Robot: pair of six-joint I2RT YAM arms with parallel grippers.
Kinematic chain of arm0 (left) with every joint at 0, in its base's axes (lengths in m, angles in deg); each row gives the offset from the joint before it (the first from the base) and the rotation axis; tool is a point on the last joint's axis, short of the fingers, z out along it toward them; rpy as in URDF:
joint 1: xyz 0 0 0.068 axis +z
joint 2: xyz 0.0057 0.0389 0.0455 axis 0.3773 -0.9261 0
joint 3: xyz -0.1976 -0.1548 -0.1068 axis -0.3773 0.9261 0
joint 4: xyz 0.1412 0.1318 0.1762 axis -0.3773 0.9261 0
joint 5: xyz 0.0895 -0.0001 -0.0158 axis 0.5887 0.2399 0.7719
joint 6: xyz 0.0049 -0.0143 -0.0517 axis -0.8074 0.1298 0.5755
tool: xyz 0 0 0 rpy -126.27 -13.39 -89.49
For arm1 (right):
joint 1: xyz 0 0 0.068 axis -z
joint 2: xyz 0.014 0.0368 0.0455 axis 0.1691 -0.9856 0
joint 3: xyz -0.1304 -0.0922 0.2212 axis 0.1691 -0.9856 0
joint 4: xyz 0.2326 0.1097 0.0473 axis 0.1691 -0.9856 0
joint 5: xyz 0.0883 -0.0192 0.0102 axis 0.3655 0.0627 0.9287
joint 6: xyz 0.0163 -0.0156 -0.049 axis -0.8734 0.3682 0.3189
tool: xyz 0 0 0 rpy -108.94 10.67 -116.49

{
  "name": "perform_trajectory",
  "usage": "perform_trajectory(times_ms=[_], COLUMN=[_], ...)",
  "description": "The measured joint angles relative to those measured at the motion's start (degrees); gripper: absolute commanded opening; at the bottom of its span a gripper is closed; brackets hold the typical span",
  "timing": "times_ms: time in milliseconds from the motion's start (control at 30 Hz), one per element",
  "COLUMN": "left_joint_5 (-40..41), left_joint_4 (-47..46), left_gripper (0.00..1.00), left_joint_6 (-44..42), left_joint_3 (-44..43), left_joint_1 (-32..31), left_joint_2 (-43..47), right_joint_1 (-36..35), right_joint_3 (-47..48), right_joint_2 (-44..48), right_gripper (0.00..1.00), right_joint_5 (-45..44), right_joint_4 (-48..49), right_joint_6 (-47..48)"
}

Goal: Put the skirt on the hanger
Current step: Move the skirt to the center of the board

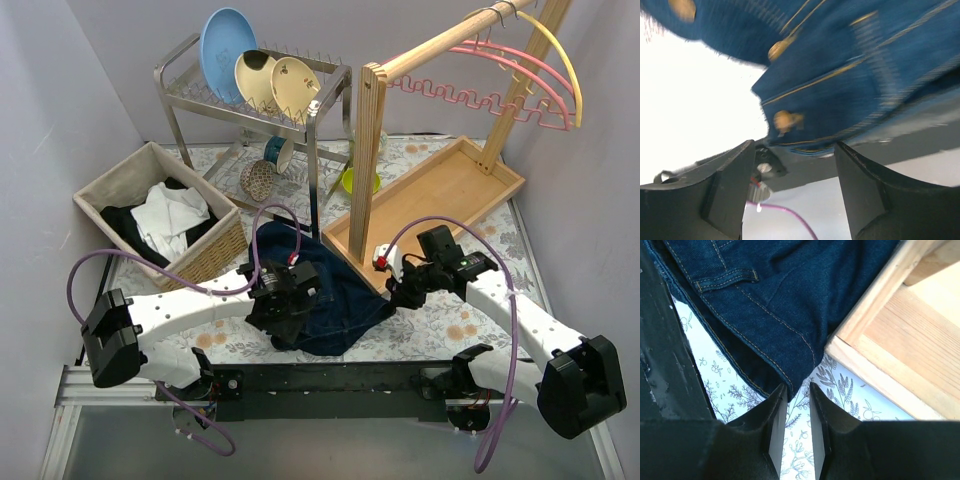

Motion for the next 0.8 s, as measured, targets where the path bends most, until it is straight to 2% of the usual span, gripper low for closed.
perform_trajectory(times_ms=[133,367,567,633,700,733,800], left_joint_5=[0.9,1.1,2.0,2.1,2.1,2.1,1.9], left_joint_4=[0.8,-3.2,-6.3,-7.0,-7.7,-8.4,-9.0], left_gripper=[0.56,0.56,0.32,0.18,0.13,0.1,0.06], left_joint_6=[1.8,1.9,1.8,2.1,2.6,2.8,3.5], left_joint_3=[2.8,2.8,2.8,2.8,2.9,3.3,4.0], left_joint_1=[0.0,-0.1,-0.1,-0.1,-0.1,-0.1,-0.1], left_joint_2=[-0.3,-3.4,-5.4,-5.6,-5.4,-5.1,-4.0], right_joint_1=[1.7,2.5,2.5,2.5,2.5,2.4,2.0], right_joint_3=[0.0,0.4,0.4,0.9,1.6,2.0,2.2], right_joint_2=[0.6,0.7,0.7,0.2,-0.7,-1.4,-2.1], right_gripper=[0.31,0.31,0.37,0.41,0.46,0.52,0.57], right_joint_5=[1.2,3.1,5.2,6.1,6.9,7.3,7.6], right_joint_4=[-0.1,-0.9,-1.6,-2.5,-3.6,-4.2,-4.6], right_joint_6=[0.0,0.2,0.8,1.6,2.6,3.4,4.4])
